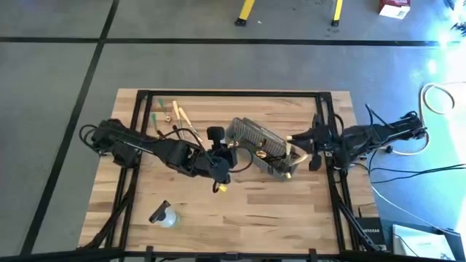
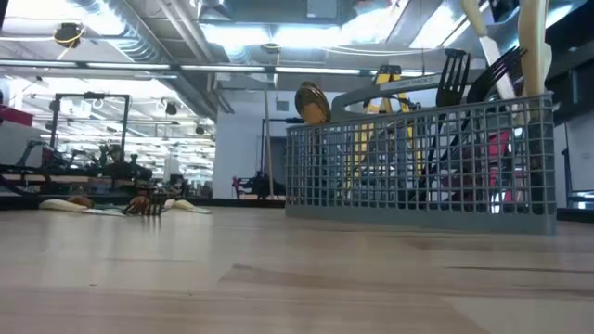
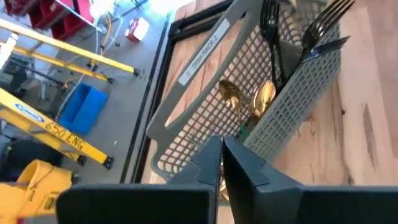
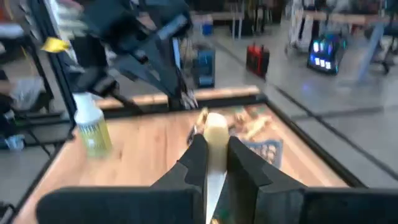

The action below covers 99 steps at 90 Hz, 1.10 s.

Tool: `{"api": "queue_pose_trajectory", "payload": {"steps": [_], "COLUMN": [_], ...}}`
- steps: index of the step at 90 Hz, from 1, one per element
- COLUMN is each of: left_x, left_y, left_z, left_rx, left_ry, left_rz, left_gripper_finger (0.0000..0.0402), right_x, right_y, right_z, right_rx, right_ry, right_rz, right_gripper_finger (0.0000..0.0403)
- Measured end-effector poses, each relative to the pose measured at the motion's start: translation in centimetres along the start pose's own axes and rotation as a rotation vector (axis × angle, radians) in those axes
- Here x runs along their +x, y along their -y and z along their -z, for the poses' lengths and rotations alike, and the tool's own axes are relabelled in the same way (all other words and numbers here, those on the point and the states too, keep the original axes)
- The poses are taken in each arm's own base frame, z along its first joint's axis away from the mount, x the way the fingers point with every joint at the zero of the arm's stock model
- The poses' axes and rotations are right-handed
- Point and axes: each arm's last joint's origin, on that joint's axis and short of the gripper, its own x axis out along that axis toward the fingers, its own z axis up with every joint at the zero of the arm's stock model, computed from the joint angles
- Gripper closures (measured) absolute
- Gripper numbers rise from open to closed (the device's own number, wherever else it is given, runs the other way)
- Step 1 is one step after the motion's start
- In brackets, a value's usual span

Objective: Sort silverware
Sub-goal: Put the silver knife into the cutlery rack

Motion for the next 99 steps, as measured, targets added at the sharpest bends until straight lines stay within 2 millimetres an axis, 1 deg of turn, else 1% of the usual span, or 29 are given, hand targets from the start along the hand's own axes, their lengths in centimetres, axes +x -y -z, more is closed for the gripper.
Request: {"api": "queue_pose_trajectory", "payload": {"steps": [7, 16, 25, 36, 50, 56, 64, 70, 80, 90, 99], "left_x": [0.1, 0.1, 0.0, 0.1, 0.5, 1.1, 2.0, 2.6, 3.0, 3.5, 4.2], "left_y": [-0.7, -1.5, -2.6, -4.4, -6.6, -7.1, -7.6, -7.9, -8.5, -9.6, -10.7], "left_z": [0.6, 2.0, 3.9, 6.8, 11.1, 12.9, 14.6, 15.3, 15.7, 16.1, 16.9], "left_rx": [-0.044, -0.109, -0.199, -0.372, -0.596, -0.661, -0.73, -0.769, -0.814, -0.876, -0.913], "left_ry": [0.012, 0.056, 0.13, 0.27, 0.473, 0.477, 0.452, 0.436, 0.42, 0.413, 0.379], "left_rz": [0.01, 0.026, 0.038, 0.05, 0.061, 0.04, 0.037, 0.043, 0.031, -0.031, -0.083], "left_gripper_finger": [0.0401, 0.0401, 0.0401, 0.0401, 0.0401, 0.0401, 0.0401, 0.0401, 0.0402, 0.0402, 0.04], "right_x": [0.0, 0.2, 0.3, 0.1, -0.3, -0.5, -0.8, -1.0, -1.4, -1.9, -2.5], "right_y": [-0.4, -0.7, -1.0, -1.4, -2.0, -2.2, -2.6, -2.9, -3.3, -3.5, -3.5], "right_z": [0.9, 2.5, 3.8, 4.3, 4.7, 5.0, 5.2, 5.3, 5.3, 4.9, 4.2], "right_rx": [-0.013, -0.047, -0.064, -0.076, -0.115, -0.136, -0.172, -0.197, -0.237, -0.231, -0.208], "right_ry": [0.037, 0.005, -0.026, -0.025, -0.055, -0.074, -0.087, -0.092, -0.079, -0.051, -0.019], "right_rz": [0.001, 0.018, 0.031, 0.035, -0.021, -0.044, -0.08, -0.119, -0.169, -0.208, -0.236], "right_gripper_finger": [0.0386, 0.0386, 0.0387, 0.0385, 0.0346, 0.0326, 0.0306, 0.0297, 0.0294, 0.0293, 0.0293]}}
